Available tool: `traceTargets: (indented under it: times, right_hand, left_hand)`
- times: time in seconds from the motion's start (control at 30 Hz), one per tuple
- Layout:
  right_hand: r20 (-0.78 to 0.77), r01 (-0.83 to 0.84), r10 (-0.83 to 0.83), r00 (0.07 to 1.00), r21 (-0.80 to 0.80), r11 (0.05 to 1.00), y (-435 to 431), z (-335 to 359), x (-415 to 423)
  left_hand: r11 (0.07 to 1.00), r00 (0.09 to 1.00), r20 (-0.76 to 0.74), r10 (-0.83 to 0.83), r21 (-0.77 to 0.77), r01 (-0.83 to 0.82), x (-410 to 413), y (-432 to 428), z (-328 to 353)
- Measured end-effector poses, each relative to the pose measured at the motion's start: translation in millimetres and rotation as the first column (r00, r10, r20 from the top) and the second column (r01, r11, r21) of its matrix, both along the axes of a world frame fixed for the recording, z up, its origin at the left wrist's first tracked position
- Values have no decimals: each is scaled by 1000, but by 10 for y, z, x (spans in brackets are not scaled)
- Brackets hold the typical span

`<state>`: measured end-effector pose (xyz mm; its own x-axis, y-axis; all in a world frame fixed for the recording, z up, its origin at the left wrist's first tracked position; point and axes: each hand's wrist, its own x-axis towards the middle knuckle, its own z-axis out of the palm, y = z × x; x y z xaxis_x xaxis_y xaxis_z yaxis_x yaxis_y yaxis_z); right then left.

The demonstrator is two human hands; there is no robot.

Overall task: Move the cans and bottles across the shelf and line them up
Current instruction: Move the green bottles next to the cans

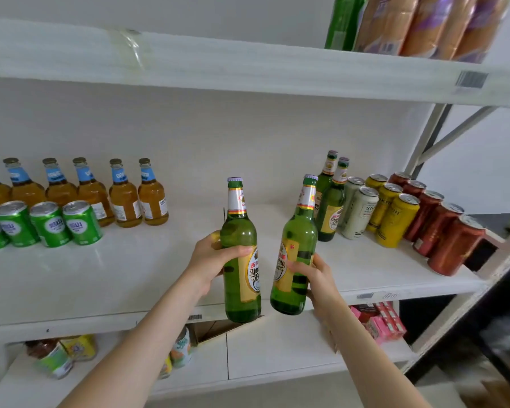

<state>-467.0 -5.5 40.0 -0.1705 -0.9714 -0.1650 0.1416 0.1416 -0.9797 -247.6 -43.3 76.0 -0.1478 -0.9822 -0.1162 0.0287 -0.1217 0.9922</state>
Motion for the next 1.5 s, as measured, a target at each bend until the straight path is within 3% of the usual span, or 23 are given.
traceTargets:
  times: [0.27, 0.73, 1.5]
  right_hand:
    - [-6, -7, 7, 1000, -55, 998, -349, -17, -678]
    - [-77, -110, 104, 992, -82, 991, -865, -145, -1756]
    - [-180, -93, 59, 982, -186, 978, -1587, -477, -2055]
  left_hand:
    - [998, 997, 59, -58, -29, 59, -726, -378, -22]
    - [998, 996, 66, 55, -37, -52, -1753, -527, -159]
    - [984, 995, 36, 98, -154, -91, -2046, -950, -398]
